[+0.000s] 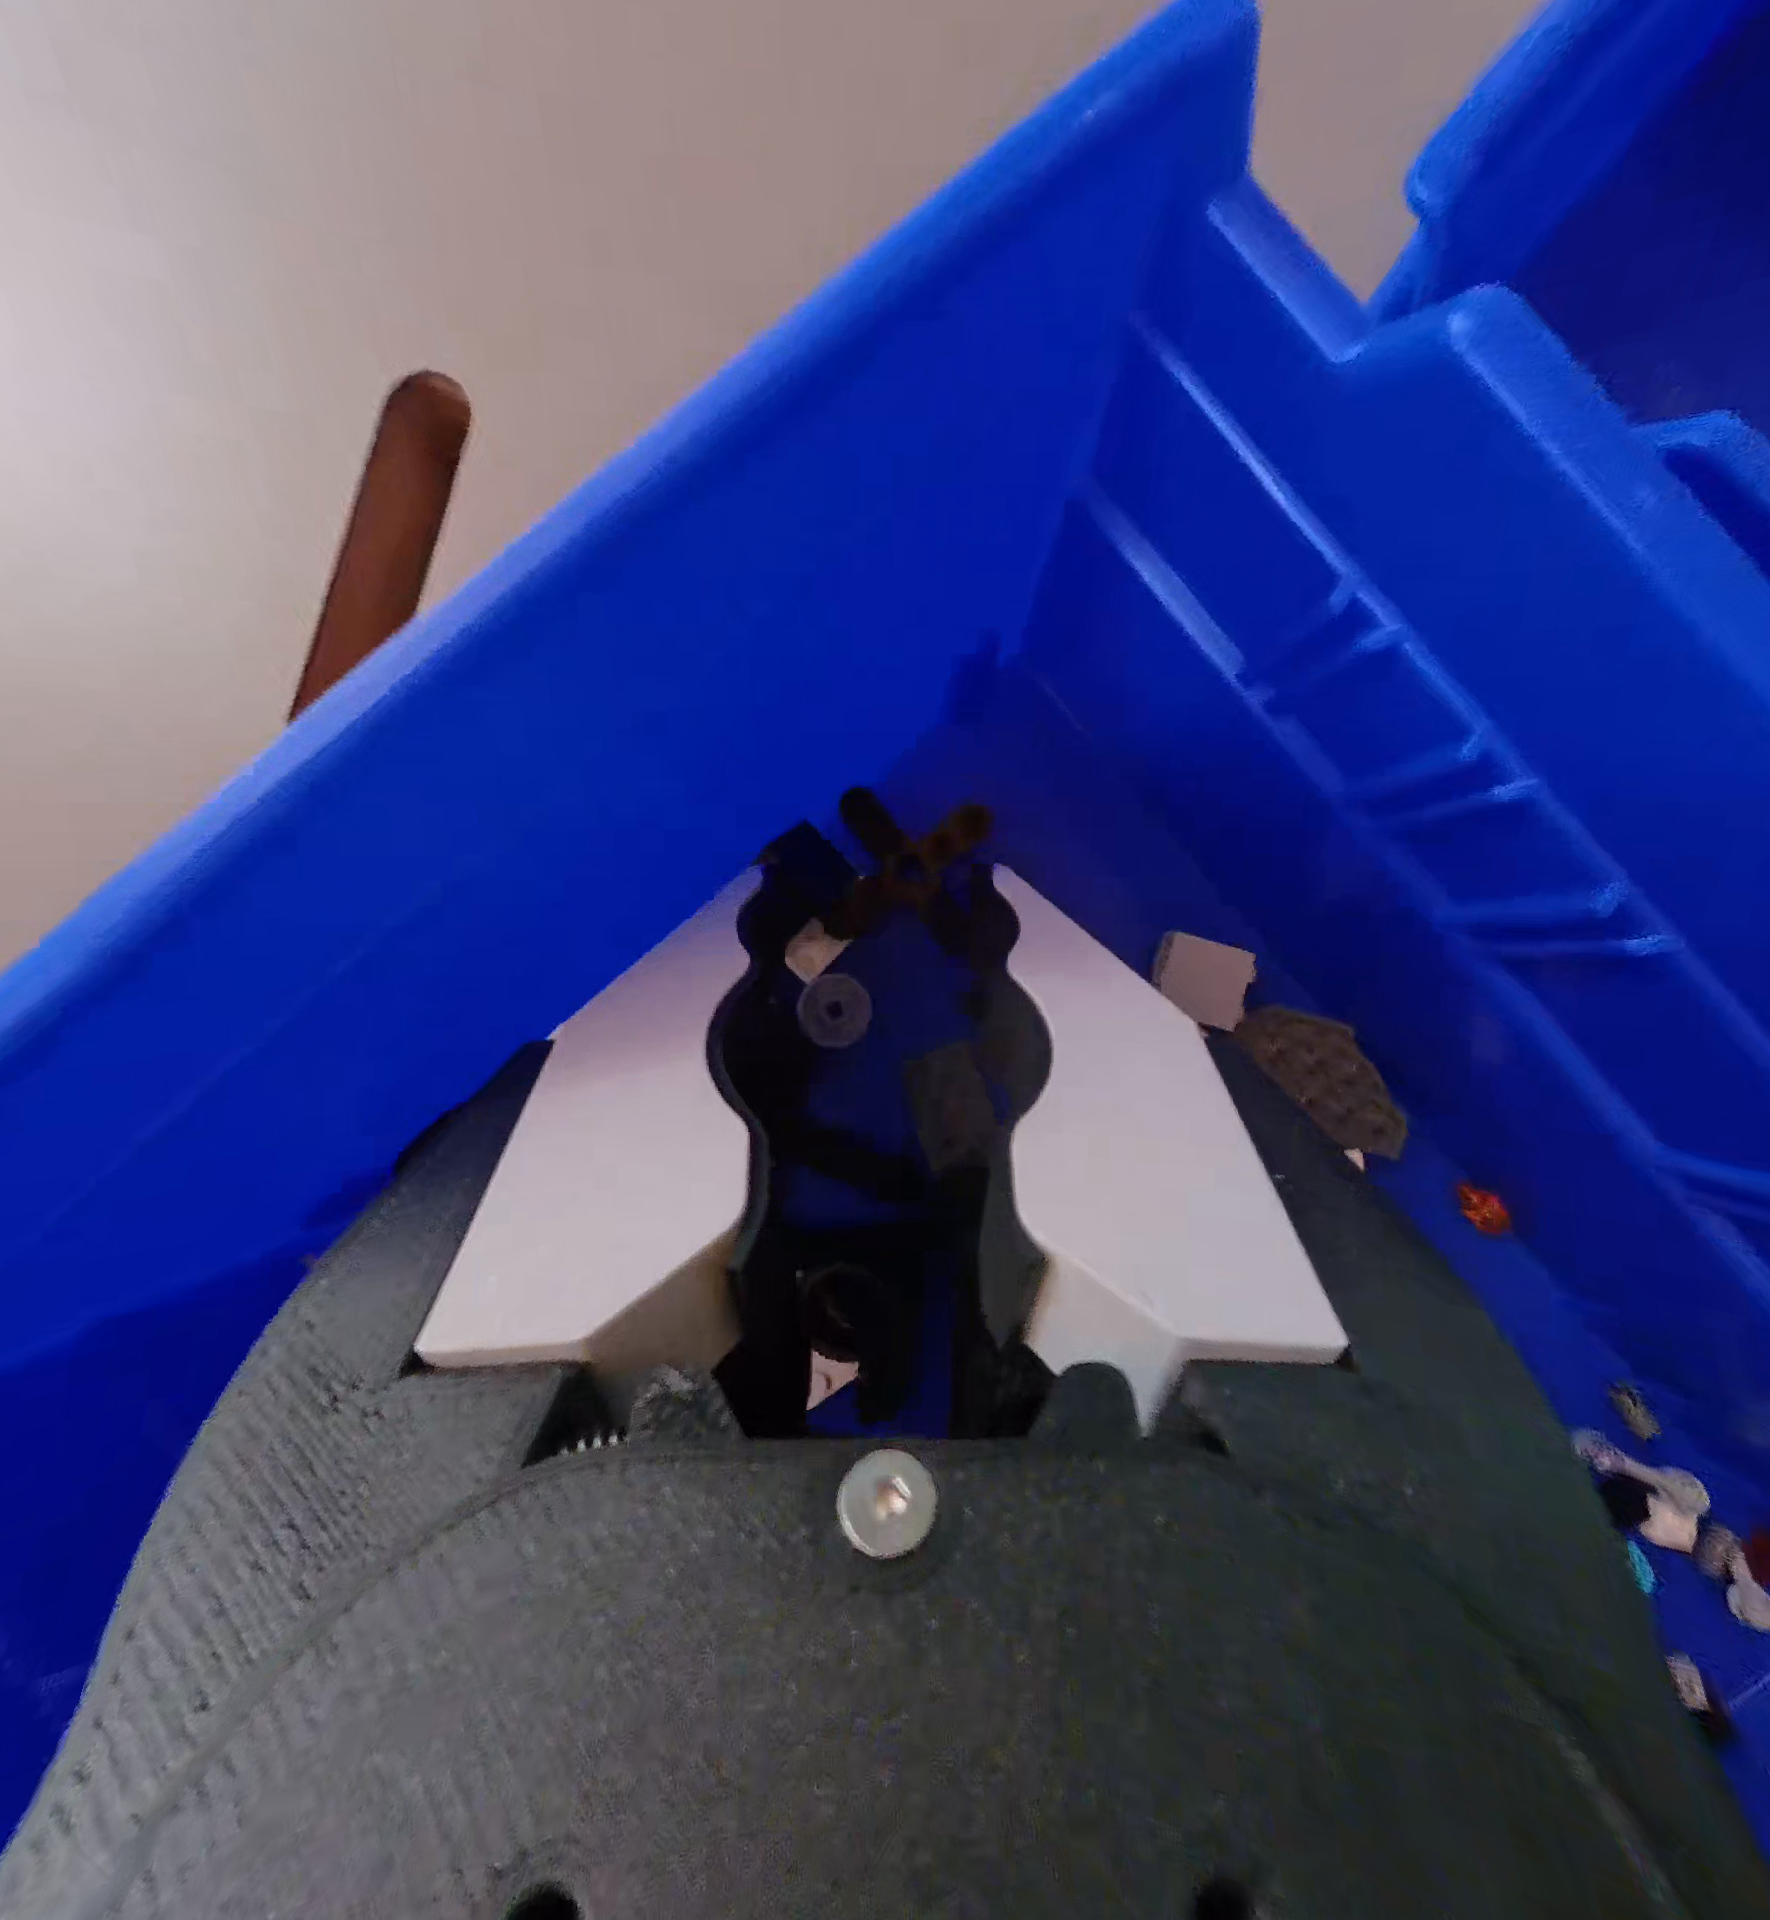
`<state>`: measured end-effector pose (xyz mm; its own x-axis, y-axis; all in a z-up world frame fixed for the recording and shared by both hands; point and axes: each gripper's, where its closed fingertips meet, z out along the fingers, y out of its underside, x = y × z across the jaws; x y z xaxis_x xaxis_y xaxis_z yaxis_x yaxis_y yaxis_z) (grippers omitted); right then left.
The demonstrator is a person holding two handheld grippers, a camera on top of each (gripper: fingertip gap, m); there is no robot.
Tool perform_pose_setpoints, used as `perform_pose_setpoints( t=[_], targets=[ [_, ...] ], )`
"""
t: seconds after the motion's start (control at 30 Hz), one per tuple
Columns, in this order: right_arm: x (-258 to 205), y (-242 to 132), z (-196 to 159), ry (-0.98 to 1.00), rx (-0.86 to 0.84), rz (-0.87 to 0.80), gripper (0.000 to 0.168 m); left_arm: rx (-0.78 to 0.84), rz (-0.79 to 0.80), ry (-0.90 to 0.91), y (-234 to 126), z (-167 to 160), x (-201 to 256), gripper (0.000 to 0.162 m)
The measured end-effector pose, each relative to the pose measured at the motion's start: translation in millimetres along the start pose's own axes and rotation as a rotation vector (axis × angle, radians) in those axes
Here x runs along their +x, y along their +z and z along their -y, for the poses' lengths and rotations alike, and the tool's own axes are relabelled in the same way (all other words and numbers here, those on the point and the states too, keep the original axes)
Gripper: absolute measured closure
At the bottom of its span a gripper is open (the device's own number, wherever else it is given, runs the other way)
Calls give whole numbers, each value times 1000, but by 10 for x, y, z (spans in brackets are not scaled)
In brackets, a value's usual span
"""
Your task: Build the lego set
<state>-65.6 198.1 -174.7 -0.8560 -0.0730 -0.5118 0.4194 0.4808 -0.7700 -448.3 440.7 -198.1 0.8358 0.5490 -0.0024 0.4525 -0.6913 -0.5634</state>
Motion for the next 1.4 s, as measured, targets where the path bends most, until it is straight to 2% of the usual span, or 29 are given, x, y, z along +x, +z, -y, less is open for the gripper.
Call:
perform_pose_setpoints(
  t=[0.23,0.33,0.47,0.63,0.77,0.97,1.07,1.27,1.4],
  targets=[
    [-5,-1,0,0,1,5,126,-97,-157,43,-200,-236,358,124],
    [-2,-4,3,3,3,4,126,-148,-185,56,-321,-393,486,121],
    [2,1,-1,4,-1,3,126,-198,-197,77,-500,-560,591,125],
    [1,13,-13,-2,-10,0,126,-147,-93,114,-554,-455,395,125],
    [0,16,-18,-8,-14,-4,126,-128,-70,180,-379,-345,294,124],
    [0,4,-8,-4,-4,-1,126,-189,-96,300,-142,-358,251,121],
    [-1,-4,-1,0,1,4,126,-199,-97,279,-168,-331,227,134],
    [1,-4,2,7,2,7,126,-89,-75,110,-280,-118,85,136],
    [4,-1,0,6,0,5,126,-75,-83,20,-285,-112,52,136]
  ],
)
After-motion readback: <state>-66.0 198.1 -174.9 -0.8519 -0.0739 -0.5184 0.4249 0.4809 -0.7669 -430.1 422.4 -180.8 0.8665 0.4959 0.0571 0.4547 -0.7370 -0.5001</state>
